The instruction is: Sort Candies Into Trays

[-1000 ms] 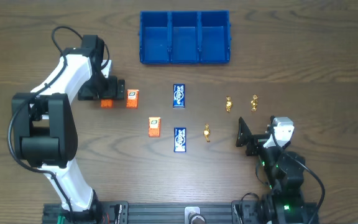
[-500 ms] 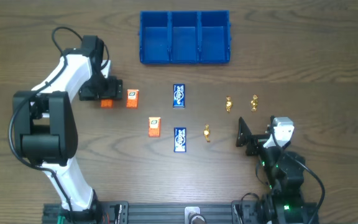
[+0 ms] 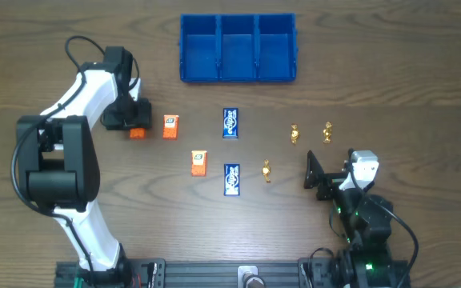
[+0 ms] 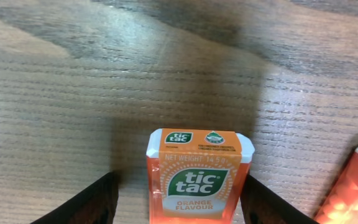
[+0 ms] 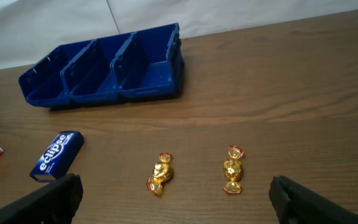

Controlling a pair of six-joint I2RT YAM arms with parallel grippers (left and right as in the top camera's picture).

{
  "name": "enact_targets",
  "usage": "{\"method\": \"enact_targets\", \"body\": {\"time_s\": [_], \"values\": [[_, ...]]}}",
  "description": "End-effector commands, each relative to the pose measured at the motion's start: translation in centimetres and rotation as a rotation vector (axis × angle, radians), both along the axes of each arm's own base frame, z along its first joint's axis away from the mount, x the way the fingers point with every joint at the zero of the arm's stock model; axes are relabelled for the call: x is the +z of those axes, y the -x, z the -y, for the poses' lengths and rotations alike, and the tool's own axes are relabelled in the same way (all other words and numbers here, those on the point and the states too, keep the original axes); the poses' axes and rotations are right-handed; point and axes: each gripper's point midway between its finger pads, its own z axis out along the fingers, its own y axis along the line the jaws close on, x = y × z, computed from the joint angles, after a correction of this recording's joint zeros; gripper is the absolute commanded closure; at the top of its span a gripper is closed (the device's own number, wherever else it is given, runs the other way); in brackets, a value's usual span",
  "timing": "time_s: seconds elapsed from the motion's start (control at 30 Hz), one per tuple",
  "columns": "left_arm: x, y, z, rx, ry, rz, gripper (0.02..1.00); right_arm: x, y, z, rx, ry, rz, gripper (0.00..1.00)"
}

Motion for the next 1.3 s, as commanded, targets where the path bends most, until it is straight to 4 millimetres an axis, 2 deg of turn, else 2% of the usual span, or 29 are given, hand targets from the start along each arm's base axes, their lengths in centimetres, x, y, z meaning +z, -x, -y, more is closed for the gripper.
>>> {"method": "enact_targets", "body": {"time_s": [0.03, 0.13, 0.17, 0.33, 0.53, 0.63, 0.73, 0.8, 0.9, 1.07, 1.17, 1.23, 1.3], "values": [[-0.3, -0.3, -0.4, 0.016, -0.012, -0.005, 0.421, -0.1, 0.1, -0.3, 0.010, -0.009, -0.006, 0.003], [-0.3, -0.3, -0.4, 0.016, -0.013, -0.005, 0.485, -0.1, 0.1, -0.3, 0.010, -0.009, -0.006, 0.003], [-0.3, -0.3, -0.4, 0.017, -0.011, -0.006, 0.546, -0.1, 0.1, -0.3, 0.010, -0.009, -0.006, 0.003], [-0.3, -0.3, -0.1, 0.026, -0.004, -0.005, 0.682, -0.1, 0.1, -0.3, 0.010, -0.009, -0.006, 0.003], [-0.2, -0.5, 0.2, 0.049, 0.010, 0.005, 0.722, -0.1, 0.1, -0.3, 0.010, -0.009, -0.006, 0.005], [1.1, -1.1, 0.6, 0.087, 0.029, 0.038, 0.735, -0.1, 0.1, -0.3, 0.010, -0.009, -0.006, 0.003], [4.6, -2.7, 1.7, 0.112, 0.052, 0.133, 0.750, -0.1, 0.1, -0.3, 0.010, -0.009, -0.006, 0.003], [8.6, -4.4, 3.2, 0.106, 0.070, 0.246, 0.746, -0.1, 0.1, -0.3, 0.010, -0.009, -0.006, 0.003], [15.7, -6.8, 5.7, 0.085, 0.067, 0.437, 0.737, -0.1, 0.1, -0.3, 0.010, -0.009, -0.006, 0.005], [25.9, -9.6, 10.3, 0.038, 0.022, 0.698, 0.737, -0.1, 0.1, -0.3, 0.010, -0.009, -0.006, 0.003], [29.3, -11.2, 13.1, 0.010, 0.016, 0.791, 0.744, -0.1, 0.1, -0.3, 0.010, -0.009, -0.006, 0.003], [30.2, -12.4, 14.8, -0.007, 0.026, 0.814, 0.744, -0.1, 0.1, -0.3, 0.010, -0.009, -0.006, 0.003], [30.0, -13.9, 16.3, -0.020, 0.036, 0.818, 0.739, -0.1, 0.1, -0.3, 0.010, -0.009, -0.006, 0.003]]}}
